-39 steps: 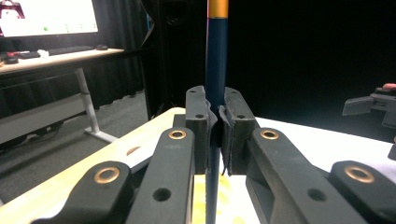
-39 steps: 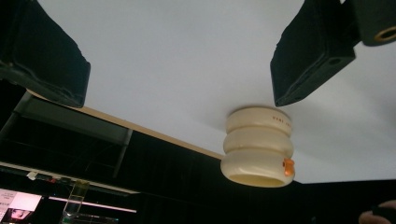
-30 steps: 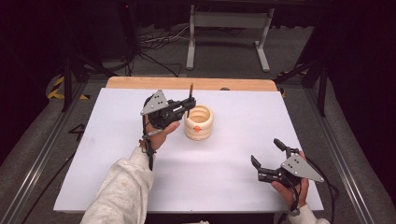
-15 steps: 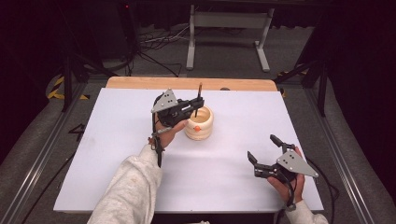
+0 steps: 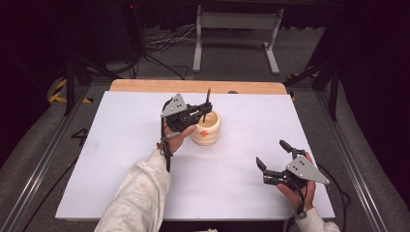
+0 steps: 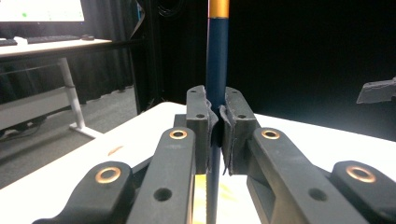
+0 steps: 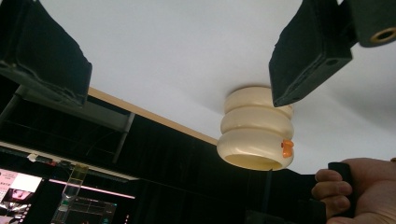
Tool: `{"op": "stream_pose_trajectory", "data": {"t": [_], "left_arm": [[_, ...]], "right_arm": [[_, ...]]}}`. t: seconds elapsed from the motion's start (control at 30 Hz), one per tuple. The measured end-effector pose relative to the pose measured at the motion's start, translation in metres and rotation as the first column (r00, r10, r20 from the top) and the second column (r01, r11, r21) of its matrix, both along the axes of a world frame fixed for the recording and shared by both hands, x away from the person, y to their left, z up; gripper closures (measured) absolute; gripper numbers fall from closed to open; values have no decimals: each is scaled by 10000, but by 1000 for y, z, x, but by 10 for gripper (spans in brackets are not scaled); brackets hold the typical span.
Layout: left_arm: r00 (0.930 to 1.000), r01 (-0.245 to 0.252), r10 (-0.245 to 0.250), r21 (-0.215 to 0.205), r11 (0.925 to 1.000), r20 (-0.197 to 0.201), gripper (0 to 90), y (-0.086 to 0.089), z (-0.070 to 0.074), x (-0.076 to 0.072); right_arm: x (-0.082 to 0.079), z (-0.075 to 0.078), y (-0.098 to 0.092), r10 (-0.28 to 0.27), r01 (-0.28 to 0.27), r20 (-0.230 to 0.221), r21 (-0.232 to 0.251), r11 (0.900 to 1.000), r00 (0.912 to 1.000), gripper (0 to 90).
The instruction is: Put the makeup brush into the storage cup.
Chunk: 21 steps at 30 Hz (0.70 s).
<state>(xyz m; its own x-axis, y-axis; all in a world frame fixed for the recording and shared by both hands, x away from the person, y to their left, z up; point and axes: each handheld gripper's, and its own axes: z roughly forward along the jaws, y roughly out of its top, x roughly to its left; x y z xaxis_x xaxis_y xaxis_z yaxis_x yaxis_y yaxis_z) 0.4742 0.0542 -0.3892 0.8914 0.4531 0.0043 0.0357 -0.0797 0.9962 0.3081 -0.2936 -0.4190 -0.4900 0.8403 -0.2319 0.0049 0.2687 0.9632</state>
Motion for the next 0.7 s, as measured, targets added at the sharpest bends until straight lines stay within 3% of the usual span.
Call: {"op": "stream_pose_trajectory", "data": {"t": [0.17, 0.7], "left_arm": [[10000, 43, -43, 340, 9994, -2, 833, -5, -8, 1], [9995, 64, -52, 392, 9992, -313, 833, -6, -22, 0]], "right_arm": [[0, 0, 1, 3, -3, 7, -70, 10000, 10000, 63], [-1, 0, -1, -32, 32, 32, -81, 10000, 10000, 63]]}}
